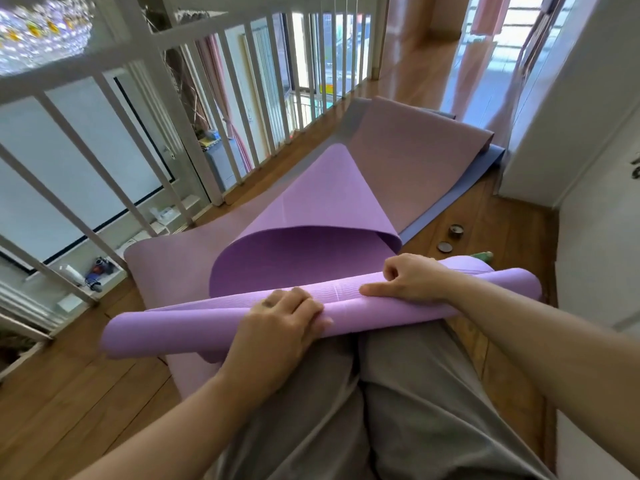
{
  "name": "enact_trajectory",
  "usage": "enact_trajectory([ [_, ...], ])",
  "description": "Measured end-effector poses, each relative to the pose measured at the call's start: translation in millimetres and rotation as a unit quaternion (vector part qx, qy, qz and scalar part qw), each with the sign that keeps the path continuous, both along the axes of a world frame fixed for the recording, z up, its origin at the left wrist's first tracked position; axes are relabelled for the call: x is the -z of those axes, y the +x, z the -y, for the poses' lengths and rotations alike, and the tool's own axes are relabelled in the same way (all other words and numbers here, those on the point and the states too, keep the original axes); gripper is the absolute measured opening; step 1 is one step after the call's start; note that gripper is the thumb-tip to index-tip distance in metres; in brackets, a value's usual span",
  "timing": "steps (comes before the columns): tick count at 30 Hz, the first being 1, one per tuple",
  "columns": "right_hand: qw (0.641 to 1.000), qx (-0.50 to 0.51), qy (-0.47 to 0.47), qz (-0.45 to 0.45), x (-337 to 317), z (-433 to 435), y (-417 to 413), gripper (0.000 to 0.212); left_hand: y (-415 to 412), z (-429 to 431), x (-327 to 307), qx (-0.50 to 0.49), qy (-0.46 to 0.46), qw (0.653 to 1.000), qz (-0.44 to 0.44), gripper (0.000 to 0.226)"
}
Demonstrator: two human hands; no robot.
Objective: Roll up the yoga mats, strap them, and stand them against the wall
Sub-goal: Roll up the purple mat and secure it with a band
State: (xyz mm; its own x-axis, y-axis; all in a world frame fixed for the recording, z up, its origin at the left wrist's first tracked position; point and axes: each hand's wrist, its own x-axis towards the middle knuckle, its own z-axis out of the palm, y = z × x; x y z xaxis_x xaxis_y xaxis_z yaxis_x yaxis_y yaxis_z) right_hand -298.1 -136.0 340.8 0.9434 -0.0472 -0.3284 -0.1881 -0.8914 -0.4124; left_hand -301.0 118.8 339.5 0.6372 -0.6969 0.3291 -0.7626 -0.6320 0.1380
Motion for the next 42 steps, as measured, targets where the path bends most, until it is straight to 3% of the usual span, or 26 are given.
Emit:
enact_trajectory([
  [4,0.999,0.013,0.028,0.029,-4.1,-3.7,1.5,0.047,-11.1,-5.2,9.4,-0.025,0.095,0.995,0.034,0.05],
  [5,0.995,0.006,0.011,0.102,-2.2,-6.6,-0.7,0.044,-10.0,-4.4,9.3,-0.032,0.103,0.993,0.039,0.048],
  [7,0.951,-0.024,-0.02,0.306,4.9,-15.5,-14.0,0.036,-4.1,-1.6,4.2,-0.039,0.1,0.994,0.029,0.045],
  [9,0.914,-0.088,-0.045,0.393,11.9,-24.3,-36.6,0.034,2.4,0.4,-2.4,-0.03,0.098,0.995,-0.003,0.044],
  [13,0.914,-0.147,-0.154,0.344,22.4,-26.2,-57.5,0.061,12.0,2.8,-12.7,0.009,0.089,0.995,-0.055,0.042],
  [15,0.918,-0.136,-0.207,0.308,17.0,-30.1,-49.4,0.059,16.5,6.8,-15.7,0.004,0.111,0.99,-0.092,0.042],
  [18,0.925,-0.136,-0.254,0.248,5.9,-37.5,-30.7,0.042,12.4,14.9,-17.1,-0.02,0.142,0.988,-0.059,0.048],
  [23,0.938,-0.168,-0.238,0.189,-9.1,-36.2,-17.2,0.038,8.0,19.9,-12.3,-0.038,0.104,0.993,-0.046,0.051],
  [26,0.938,-0.183,-0.242,0.167,-30.0,-39.5,-12.1,0.04,15.0,13.4,-23.9,-0.02,0.138,0.989,-0.058,0.059],
  [30,0.933,-0.188,-0.244,0.184,-66.6,-43.0,-14.6,0.038,21.0,11.6,-52.8,-0.018,0.139,0.99,0.031,0.041],
  [35,0.93,-0.176,-0.252,0.203,-110.0,-43.2,-46.4,0.03,-0.8,6.9,-86.1,0.002,0.089,0.987,0.131,0.039],
  [39,0.947,-0.196,-0.213,0.139,-82.5,-57.3,-89.8,0.025,-35.6,-4.0,-54.8,0.029,0.108,0.987,0.114,0.031],
  [42,0.965,-0.201,-0.161,0.047,-46.1,-68.1,-106.9,0.033,-56.9,-7.5,-17.4,0.038,0.146,0.987,0.046,0.022],
])
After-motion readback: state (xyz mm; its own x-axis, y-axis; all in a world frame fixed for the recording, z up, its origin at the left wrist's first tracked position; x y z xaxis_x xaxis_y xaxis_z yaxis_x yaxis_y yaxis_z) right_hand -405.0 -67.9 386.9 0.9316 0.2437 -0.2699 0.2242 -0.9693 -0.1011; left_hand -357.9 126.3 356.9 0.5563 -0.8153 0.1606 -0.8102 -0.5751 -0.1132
